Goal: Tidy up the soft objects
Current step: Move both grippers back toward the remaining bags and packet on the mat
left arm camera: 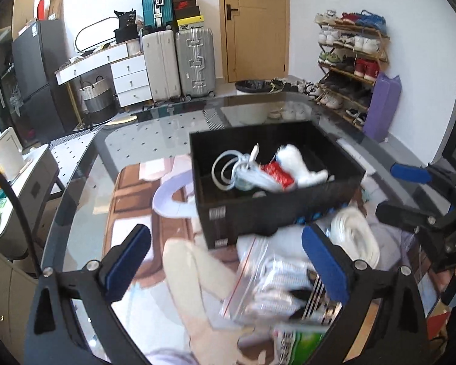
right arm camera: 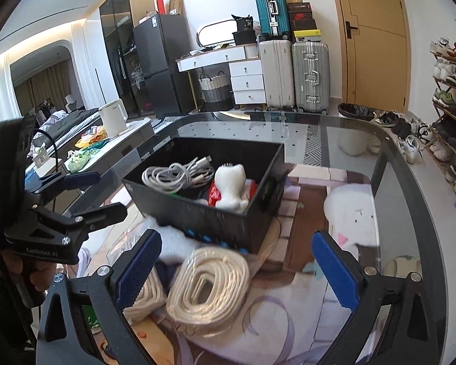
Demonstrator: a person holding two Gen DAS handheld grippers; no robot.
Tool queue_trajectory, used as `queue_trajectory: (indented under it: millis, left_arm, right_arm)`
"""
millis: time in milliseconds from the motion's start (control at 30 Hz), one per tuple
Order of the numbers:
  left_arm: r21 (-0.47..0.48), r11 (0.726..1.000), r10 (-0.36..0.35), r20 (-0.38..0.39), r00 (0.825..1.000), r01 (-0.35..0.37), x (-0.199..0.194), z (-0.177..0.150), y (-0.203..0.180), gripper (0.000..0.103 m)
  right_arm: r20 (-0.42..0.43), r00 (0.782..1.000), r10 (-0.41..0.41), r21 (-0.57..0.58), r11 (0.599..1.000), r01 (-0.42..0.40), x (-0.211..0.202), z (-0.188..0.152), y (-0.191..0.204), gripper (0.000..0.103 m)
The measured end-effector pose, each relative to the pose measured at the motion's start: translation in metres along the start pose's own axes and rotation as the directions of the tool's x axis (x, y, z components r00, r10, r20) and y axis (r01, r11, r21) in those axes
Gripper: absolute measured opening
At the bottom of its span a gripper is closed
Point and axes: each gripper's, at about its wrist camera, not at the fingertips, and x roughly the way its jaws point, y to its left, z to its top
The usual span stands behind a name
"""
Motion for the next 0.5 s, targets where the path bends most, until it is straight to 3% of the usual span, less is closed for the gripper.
queue_trajectory:
  millis: [333,500]
  left_arm:
    - [-0.004,1.0,-0.029,-0.01,1.0,0.029,-0.013,-0.034,0.0,0.1]
    - [0.015,0.999,-0.044,-0.006,0.999,0.044,-0.022,-0.043,-0.004,0.1]
  right_arm:
    - [-0.011,1.0,-0.014,-0.016,1.0,0.014,-0.011,-0.013,0.014,0.101]
    - [-0.018,0.998,-0.063,-0.063,0.996,0.062,-0.011,-0.014,0.026,0.101]
